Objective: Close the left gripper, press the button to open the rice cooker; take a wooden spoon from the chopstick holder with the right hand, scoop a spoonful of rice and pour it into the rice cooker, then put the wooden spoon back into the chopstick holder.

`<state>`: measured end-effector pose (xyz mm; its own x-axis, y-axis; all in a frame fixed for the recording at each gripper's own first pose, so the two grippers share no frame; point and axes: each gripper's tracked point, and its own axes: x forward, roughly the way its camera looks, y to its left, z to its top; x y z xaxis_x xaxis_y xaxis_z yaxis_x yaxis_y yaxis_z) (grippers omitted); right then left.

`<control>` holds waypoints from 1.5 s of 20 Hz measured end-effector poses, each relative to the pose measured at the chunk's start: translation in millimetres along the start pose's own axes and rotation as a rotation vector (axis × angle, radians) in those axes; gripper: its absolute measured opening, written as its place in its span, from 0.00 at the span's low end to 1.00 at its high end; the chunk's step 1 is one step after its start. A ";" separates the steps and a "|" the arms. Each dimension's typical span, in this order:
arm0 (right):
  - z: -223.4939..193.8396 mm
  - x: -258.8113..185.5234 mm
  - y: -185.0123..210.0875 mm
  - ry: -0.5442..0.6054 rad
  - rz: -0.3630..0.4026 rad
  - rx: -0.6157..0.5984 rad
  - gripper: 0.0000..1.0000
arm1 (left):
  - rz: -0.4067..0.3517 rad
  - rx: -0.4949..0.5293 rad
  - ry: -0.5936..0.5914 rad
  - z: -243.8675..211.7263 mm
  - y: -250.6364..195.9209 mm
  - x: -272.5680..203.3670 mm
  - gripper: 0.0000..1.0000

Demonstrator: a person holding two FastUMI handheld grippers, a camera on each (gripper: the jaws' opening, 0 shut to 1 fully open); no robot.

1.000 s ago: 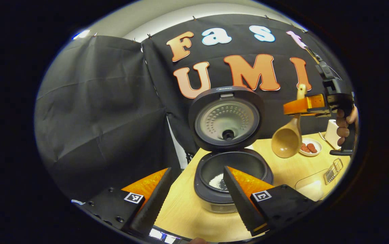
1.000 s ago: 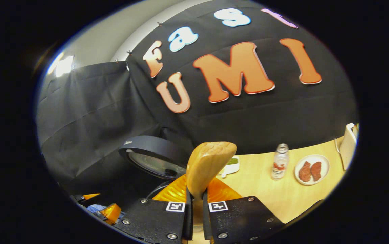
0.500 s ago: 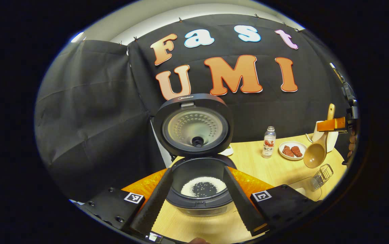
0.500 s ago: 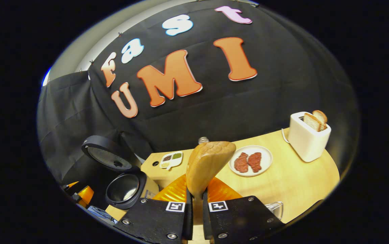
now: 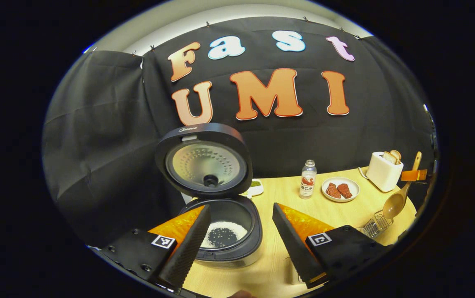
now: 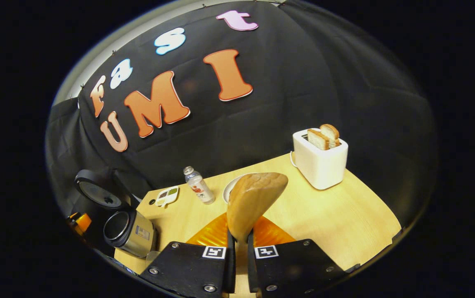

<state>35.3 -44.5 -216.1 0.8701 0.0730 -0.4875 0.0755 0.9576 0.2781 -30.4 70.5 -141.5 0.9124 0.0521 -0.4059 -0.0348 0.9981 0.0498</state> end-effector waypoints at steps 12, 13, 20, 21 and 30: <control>-57.2 19.1 -29.3 0.090 -0.036 -0.026 0.12 | 0.032 -0.033 0.039 -2.1 -3.9 -11.4 1.00; -63.7 20.7 -30.5 0.103 -0.039 -0.030 0.12 | 0.034 -0.034 0.043 -2.1 -2.9 -12.4 0.94; -94.1 15.7 -41.5 0.165 -0.074 -0.028 0.12 | 0.008 -0.027 0.047 2.2 -11.7 -7.1 0.94; -96.3 12.0 -42.1 0.169 -0.074 -0.036 0.12 | 0.000 -0.035 0.050 2.8 -13.6 -5.4 1.00; -91.2 -8.5 -58.6 0.254 -0.098 0.040 0.28 | -0.002 -0.064 0.028 32.8 -10.8 23.6 0.93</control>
<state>-21.0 -75.8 -303.7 0.7077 0.0531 -0.7045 0.1770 0.9520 0.2496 4.9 59.9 -121.7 0.9010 0.0504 -0.4309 -0.0600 0.9982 -0.0087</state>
